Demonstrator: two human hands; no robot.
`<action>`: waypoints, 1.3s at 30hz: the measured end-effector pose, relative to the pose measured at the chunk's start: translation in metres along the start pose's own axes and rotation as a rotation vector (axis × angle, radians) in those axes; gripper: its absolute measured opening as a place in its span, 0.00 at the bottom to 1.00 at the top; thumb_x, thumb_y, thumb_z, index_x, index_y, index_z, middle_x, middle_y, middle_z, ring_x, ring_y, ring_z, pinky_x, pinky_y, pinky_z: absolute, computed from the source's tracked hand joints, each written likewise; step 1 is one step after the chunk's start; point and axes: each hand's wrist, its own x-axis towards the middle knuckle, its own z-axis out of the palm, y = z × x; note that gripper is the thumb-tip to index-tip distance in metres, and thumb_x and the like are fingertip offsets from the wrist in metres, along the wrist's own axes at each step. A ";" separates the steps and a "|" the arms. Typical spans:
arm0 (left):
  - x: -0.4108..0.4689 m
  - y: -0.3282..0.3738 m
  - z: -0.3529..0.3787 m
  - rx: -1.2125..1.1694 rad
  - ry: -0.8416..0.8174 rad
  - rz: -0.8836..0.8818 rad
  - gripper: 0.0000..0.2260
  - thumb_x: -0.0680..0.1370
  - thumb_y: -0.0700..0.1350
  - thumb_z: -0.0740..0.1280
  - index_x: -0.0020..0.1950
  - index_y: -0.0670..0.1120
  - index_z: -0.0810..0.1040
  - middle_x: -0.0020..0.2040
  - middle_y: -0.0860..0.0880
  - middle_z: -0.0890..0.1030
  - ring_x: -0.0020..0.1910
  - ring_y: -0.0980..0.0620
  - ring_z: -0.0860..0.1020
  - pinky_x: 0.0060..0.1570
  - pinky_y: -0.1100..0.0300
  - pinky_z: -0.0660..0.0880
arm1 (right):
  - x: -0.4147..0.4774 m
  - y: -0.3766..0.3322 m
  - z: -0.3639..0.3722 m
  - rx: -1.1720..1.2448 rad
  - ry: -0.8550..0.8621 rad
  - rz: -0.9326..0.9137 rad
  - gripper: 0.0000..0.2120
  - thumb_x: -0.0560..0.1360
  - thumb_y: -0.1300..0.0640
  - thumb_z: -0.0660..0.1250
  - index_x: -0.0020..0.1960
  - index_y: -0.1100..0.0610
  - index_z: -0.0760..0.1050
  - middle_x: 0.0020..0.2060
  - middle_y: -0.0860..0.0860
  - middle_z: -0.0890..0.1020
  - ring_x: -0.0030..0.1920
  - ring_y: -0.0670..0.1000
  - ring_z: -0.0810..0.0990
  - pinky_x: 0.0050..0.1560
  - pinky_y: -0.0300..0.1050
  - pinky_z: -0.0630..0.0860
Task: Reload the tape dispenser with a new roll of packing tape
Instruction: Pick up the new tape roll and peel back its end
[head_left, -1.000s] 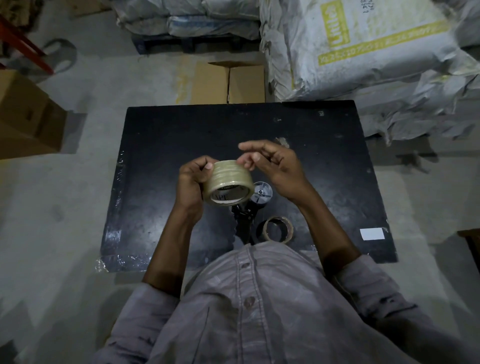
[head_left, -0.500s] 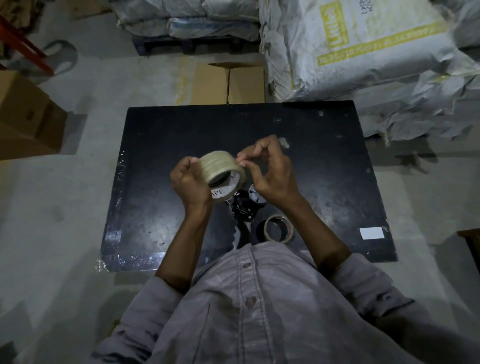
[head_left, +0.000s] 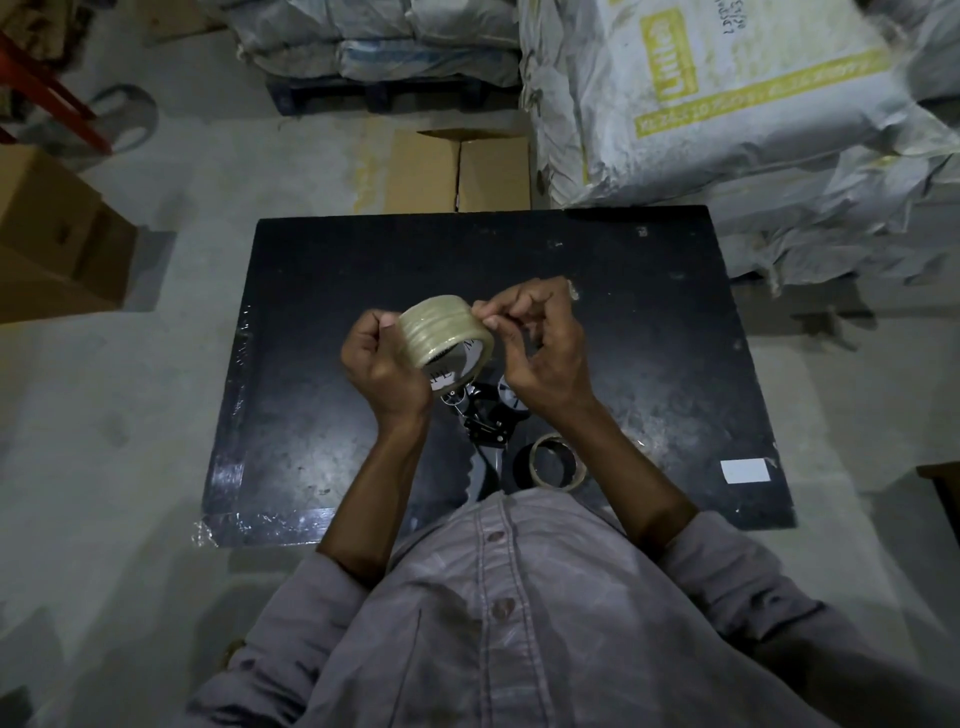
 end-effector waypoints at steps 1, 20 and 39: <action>0.000 -0.001 -0.001 -0.007 0.006 0.016 0.15 0.78 0.37 0.63 0.33 0.50 0.72 0.30 0.60 0.70 0.31 0.57 0.66 0.33 0.58 0.62 | 0.000 0.001 0.000 0.000 -0.001 -0.004 0.21 0.80 0.78 0.68 0.56 0.54 0.69 0.50 0.54 0.83 0.55 0.61 0.89 0.59 0.67 0.87; 0.025 -0.006 -0.001 -0.207 0.206 -0.090 0.15 0.71 0.38 0.60 0.28 0.54 0.70 0.29 0.55 0.66 0.30 0.54 0.63 0.33 0.56 0.57 | -0.002 0.001 0.009 -0.158 -0.056 -0.320 0.20 0.75 0.80 0.55 0.53 0.58 0.71 0.43 0.68 0.79 0.47 0.68 0.85 0.46 0.63 0.85; 0.033 -0.022 -0.018 -0.586 0.366 -0.524 0.13 0.78 0.42 0.62 0.33 0.47 0.74 0.33 0.46 0.72 0.28 0.48 0.73 0.34 0.58 0.71 | -0.004 -0.019 0.020 -0.105 -0.108 -0.418 0.29 0.68 0.90 0.57 0.50 0.58 0.72 0.42 0.69 0.80 0.44 0.72 0.85 0.64 0.51 0.85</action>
